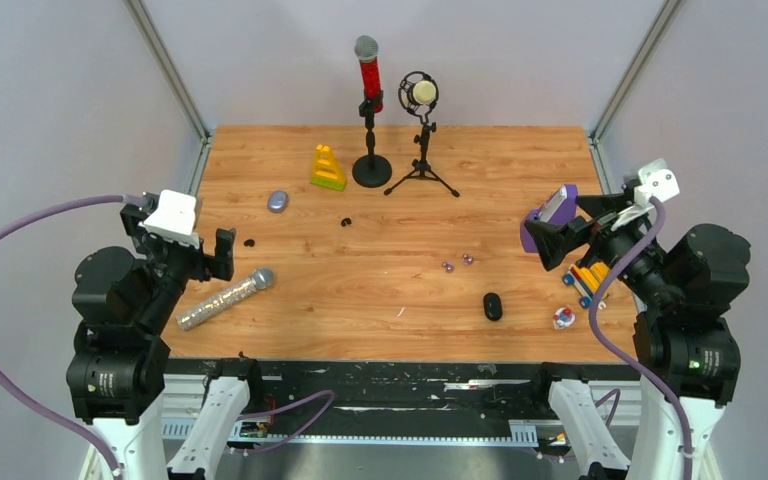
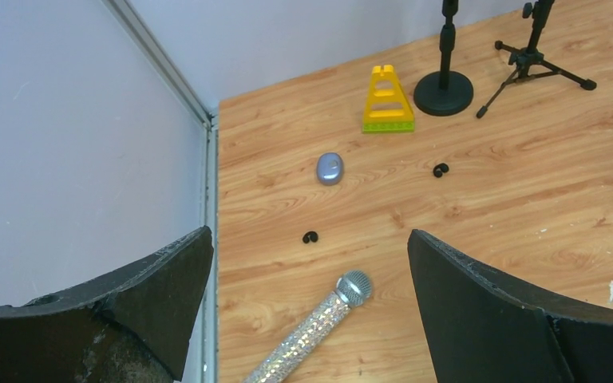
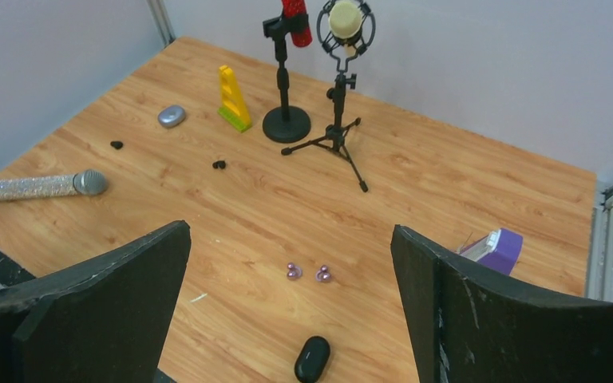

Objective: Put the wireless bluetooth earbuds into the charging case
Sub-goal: Pick up the charging case at the center of the board.

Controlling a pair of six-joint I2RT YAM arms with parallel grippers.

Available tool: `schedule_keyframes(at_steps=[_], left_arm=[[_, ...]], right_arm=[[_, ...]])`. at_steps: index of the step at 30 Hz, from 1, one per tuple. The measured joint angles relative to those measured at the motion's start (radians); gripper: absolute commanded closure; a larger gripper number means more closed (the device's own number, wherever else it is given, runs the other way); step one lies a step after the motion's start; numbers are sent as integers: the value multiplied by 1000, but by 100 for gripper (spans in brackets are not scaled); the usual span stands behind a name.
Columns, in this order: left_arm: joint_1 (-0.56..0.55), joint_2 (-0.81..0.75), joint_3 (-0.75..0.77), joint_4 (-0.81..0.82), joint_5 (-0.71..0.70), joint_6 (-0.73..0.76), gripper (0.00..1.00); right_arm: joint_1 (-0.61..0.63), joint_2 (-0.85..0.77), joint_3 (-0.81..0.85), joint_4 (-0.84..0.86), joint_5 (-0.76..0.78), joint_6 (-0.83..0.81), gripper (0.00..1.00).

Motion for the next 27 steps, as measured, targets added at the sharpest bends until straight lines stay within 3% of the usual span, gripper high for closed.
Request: schedule_keyframes(at_steps=[12,27], left_arm=[[1,43,-72,55,90,24,0],[1,74,-363,172,186,111,0]], right_arm=[[0,3,-194,67,-53,-27,0],[23,12,-330,153,-66,-26,0]])
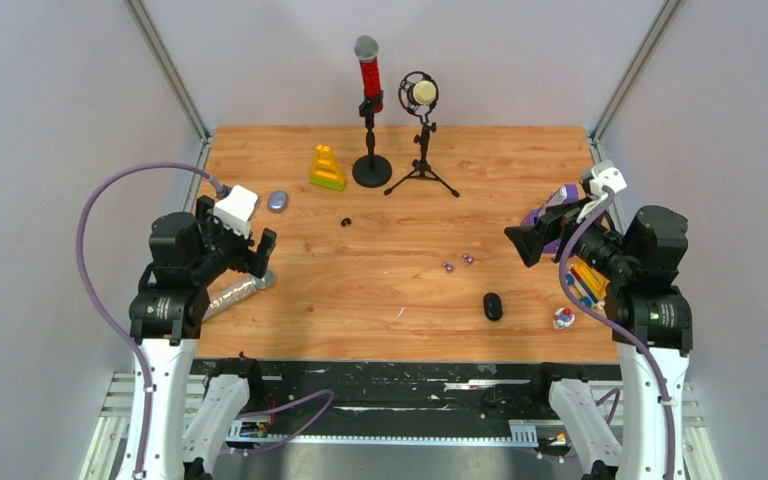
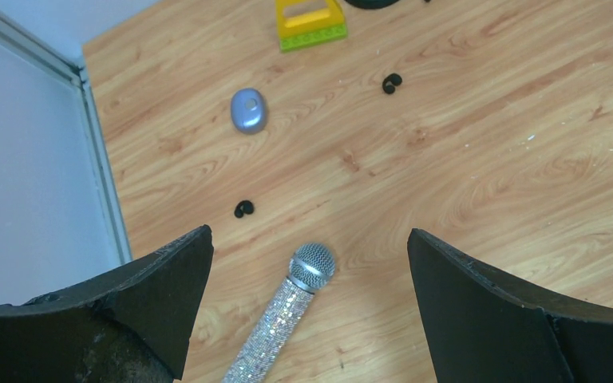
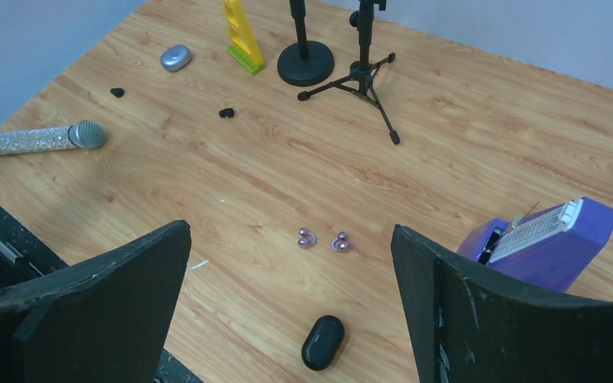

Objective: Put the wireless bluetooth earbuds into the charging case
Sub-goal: Pick up the charging case at the center of the board.

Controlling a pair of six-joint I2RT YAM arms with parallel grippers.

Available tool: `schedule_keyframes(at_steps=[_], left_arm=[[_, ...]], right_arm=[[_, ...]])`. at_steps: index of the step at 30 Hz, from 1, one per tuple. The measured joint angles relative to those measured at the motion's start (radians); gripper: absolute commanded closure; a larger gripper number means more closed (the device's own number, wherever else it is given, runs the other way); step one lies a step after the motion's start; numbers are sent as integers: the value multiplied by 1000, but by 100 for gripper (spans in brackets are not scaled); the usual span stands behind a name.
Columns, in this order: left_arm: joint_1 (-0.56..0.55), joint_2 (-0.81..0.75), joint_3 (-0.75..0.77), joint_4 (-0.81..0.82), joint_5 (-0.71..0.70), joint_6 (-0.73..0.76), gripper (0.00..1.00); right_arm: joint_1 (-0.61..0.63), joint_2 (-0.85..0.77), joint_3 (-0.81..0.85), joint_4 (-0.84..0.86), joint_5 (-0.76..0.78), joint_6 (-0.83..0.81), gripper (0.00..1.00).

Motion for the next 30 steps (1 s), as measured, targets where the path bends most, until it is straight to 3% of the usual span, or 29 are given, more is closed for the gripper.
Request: schedule_keyframes(at_steps=[11,30], left_arm=[[0,17,-155,154,-93,-29,0],[0,37,-266,267,-149,-28,0]], right_arm=[[13,21,-72,51,-3,-3,0],[59,45,-144,116,17,-33,0]])
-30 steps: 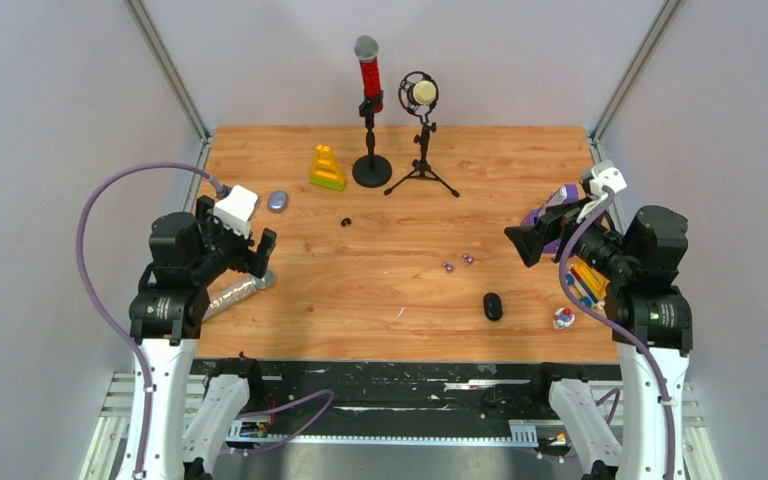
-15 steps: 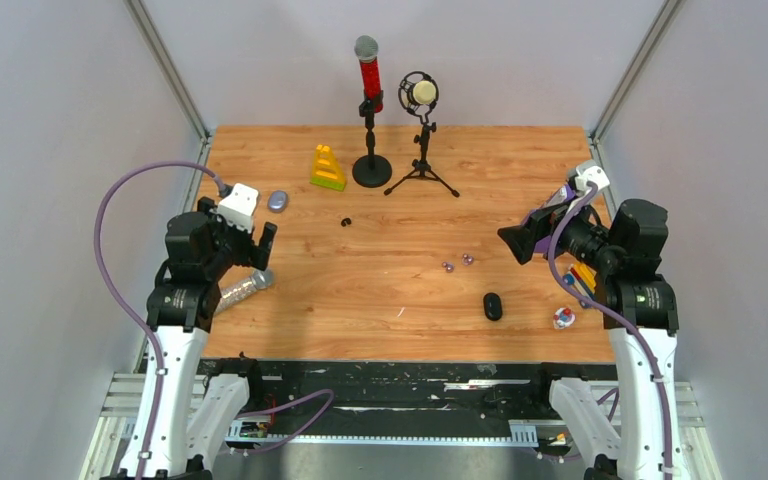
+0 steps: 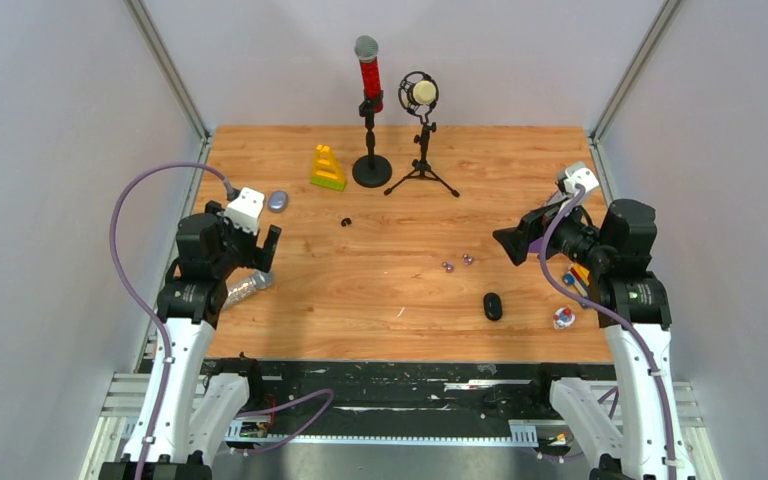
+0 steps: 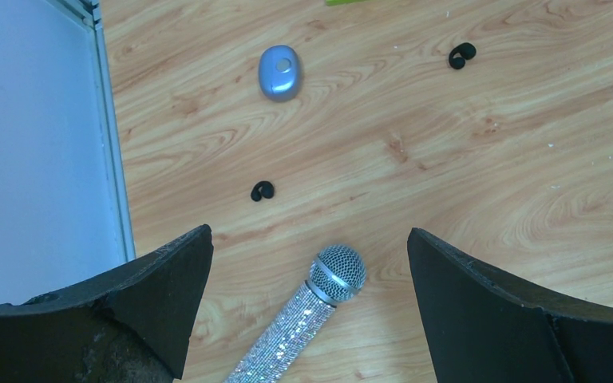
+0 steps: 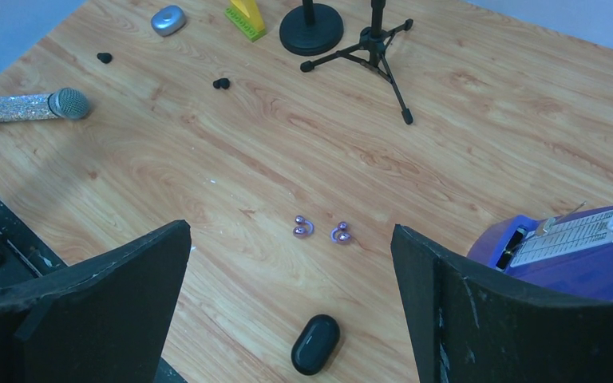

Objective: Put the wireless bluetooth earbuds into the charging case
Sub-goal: Pick up the charging case at the center of the board.

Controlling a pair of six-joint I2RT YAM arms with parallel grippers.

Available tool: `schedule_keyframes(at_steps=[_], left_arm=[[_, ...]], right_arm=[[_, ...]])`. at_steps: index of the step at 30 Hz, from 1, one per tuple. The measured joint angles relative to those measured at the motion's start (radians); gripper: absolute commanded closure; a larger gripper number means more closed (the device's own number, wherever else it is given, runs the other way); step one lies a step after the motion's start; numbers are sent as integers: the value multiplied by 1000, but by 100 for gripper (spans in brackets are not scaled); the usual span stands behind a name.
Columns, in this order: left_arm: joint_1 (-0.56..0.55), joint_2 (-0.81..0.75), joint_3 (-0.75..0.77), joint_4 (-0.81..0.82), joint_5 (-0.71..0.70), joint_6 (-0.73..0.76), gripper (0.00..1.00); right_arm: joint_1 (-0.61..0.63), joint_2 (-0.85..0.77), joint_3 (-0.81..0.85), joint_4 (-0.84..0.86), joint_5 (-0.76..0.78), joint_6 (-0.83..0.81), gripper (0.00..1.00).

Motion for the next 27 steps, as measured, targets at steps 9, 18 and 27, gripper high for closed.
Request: schedule_keyframes(at_steps=[9,18,27], left_arm=[[0,23,-18,26,9,31,0],[0,38,-27,27,46,52,0],[0,85,-27,14,83,56,0]], right_arm=[[34,2,-23,29,17,-12,0],[45,-1,-28,37,25,-22,0],[51,-10,-44,43,25,-26,0]])
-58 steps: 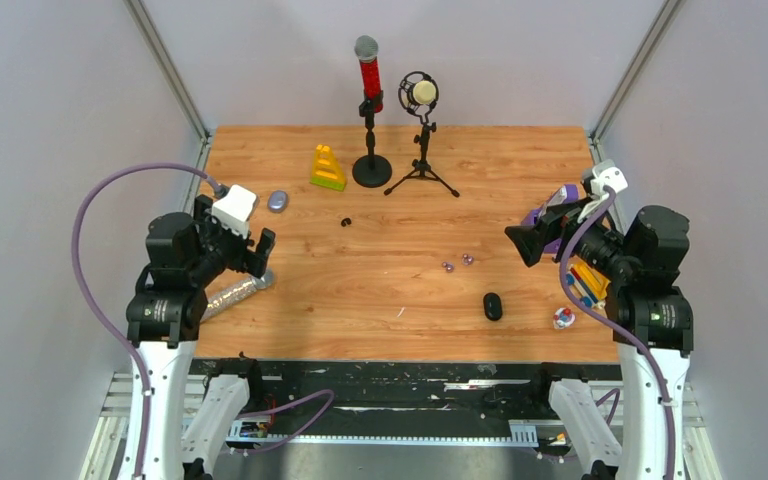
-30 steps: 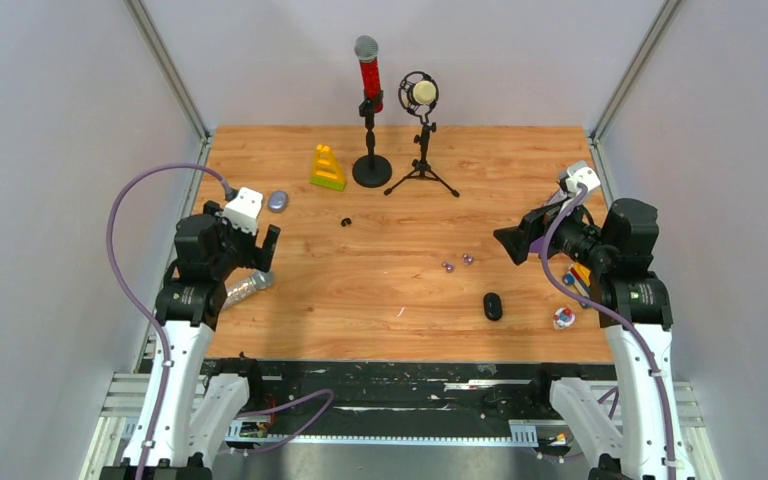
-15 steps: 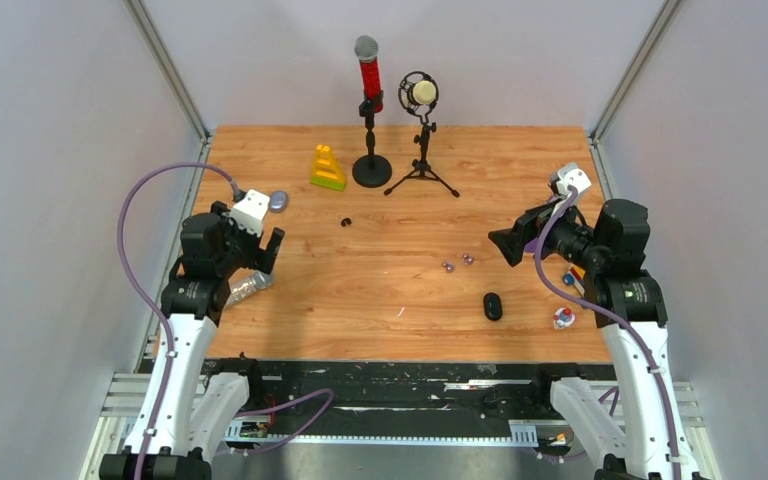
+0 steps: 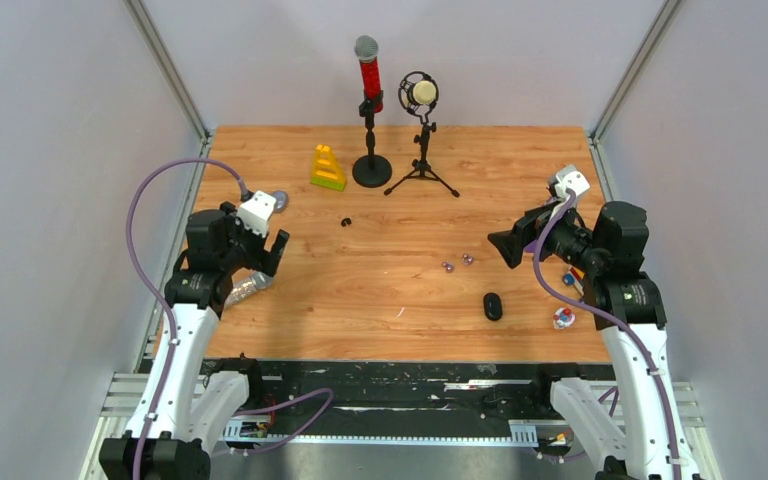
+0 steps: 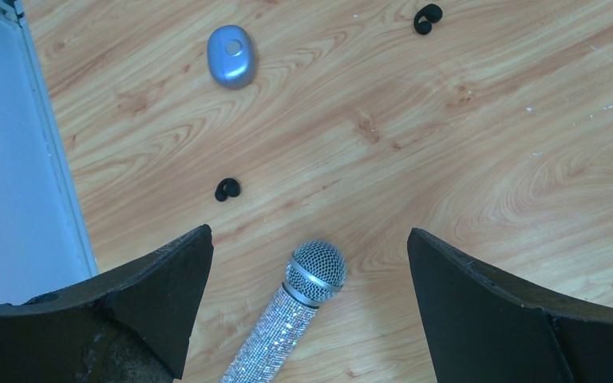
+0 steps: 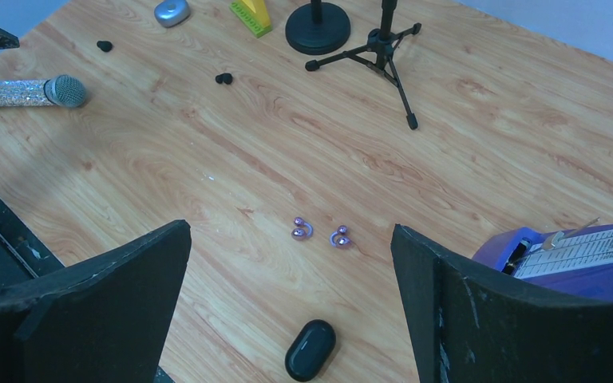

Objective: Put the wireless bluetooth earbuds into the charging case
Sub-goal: Pick up the charging case at the center of the board.

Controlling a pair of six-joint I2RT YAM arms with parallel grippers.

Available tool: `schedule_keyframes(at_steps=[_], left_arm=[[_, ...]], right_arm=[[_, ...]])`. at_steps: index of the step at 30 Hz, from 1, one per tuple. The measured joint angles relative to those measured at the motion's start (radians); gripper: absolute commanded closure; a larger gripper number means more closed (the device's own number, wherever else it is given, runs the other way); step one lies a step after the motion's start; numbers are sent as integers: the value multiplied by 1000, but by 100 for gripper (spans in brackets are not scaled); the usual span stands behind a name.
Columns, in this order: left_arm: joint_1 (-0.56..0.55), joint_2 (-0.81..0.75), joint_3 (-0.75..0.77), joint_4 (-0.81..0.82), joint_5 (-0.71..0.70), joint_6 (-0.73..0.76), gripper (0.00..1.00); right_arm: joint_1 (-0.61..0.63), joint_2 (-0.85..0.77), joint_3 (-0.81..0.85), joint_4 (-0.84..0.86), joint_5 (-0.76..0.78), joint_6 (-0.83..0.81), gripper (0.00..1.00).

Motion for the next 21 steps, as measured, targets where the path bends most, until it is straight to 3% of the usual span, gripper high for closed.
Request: schedule_keyframes(at_steps=[16,21], left_arm=[[0,-6,0,-17,50,11,0],[0,109,32,-19,26,17,0]], right_arm=[[0,30,-16,24,30,-15,0],[0,30,-16,29,37,-18,0]])
